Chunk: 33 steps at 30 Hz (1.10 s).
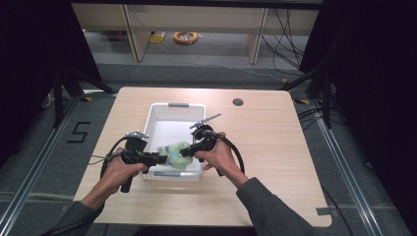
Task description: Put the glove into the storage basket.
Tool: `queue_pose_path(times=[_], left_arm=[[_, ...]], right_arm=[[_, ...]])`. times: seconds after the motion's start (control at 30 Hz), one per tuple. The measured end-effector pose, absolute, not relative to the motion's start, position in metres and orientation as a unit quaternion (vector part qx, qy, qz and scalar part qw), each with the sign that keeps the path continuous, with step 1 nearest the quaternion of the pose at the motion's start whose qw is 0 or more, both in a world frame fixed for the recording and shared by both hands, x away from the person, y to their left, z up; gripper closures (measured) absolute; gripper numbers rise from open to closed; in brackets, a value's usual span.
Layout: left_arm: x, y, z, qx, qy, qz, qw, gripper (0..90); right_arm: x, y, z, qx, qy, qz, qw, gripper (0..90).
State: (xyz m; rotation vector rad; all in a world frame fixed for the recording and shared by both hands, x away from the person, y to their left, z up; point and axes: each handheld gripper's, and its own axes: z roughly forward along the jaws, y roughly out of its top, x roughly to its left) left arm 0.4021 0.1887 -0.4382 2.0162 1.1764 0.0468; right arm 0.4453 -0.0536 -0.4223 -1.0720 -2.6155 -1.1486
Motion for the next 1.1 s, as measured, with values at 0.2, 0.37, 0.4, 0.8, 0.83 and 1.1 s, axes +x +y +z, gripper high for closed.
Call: queue_pose_path(times=[0.2, 0.37, 0.4, 0.8, 0.83, 1.1], left_arm=[[0.409, 0.191, -0.447, 0.795, 0.472, 0.014, 0.38, 67.9], [0.415, 0.194, -0.452, 0.798, 0.476, 0.005, 0.37, 67.5], [0.415, 0.193, -0.453, 0.8, 0.476, 0.004, 0.366, 67.5], [0.418, 0.188, -0.46, 0.805, 0.482, 0.011, 0.347, 65.1], [0.419, 0.189, -0.46, 0.813, 0.475, 0.015, 0.335, 64.4], [0.418, 0.186, -0.456, 0.813, 0.477, 0.048, 0.33, 54.1]], right_arm=[[0.452, -0.047, -0.433, -0.366, -0.858, -0.356, 0.053, 73.4], [0.455, -0.042, -0.439, -0.369, -0.861, -0.346, 0.055, 73.0], [0.455, -0.041, -0.44, -0.369, -0.862, -0.344, 0.052, 72.9], [0.456, -0.031, -0.449, -0.366, -0.878, -0.304, 0.048, 66.9], [0.456, -0.031, -0.449, -0.368, -0.879, -0.301, 0.049, 65.5], [0.455, -0.027, -0.45, -0.362, -0.887, -0.285, 0.017, 52.8]])
